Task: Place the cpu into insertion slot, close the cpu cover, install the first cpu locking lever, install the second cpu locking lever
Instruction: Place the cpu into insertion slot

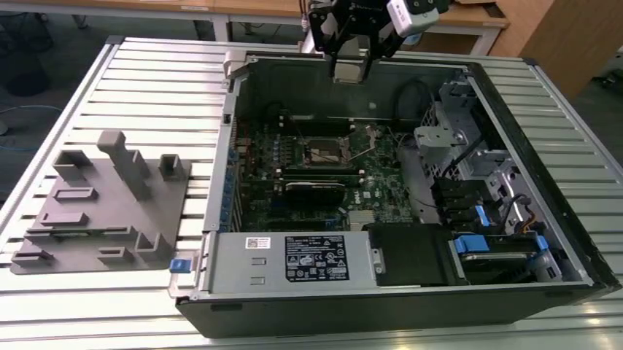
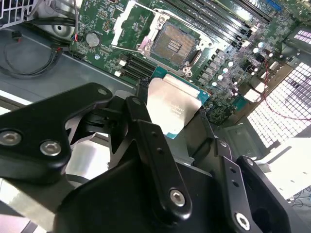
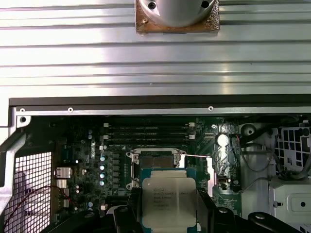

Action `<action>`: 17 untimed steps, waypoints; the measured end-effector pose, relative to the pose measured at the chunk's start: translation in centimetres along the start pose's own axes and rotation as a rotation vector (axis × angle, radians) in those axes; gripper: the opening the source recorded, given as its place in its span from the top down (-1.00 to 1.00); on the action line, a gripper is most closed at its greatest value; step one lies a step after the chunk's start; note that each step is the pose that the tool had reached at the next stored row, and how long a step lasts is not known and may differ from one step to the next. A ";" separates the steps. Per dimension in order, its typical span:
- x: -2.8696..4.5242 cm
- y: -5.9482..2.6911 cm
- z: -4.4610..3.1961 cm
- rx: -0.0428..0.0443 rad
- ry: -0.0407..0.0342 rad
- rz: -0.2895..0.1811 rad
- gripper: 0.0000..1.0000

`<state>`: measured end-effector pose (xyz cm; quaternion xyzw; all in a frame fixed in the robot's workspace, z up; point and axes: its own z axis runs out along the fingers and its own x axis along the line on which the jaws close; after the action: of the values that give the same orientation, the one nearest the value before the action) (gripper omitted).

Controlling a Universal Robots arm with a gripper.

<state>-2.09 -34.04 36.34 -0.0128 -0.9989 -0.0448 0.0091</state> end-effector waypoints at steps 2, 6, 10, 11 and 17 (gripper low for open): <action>0.00 0.00 0.01 -0.0001 -0.0001 0.000 -0.07; 0.00 0.00 0.06 -0.0001 -0.0001 0.000 -0.07; 0.00 -0.01 0.16 -0.0002 -0.0001 0.000 -0.07; -0.01 -0.01 0.19 -0.0001 -0.0001 0.000 -0.07; -0.01 -0.03 0.42 -0.0001 -0.0001 0.000 -0.07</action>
<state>-2.09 -34.04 35.92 -0.0129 -0.9989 -0.0448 0.0091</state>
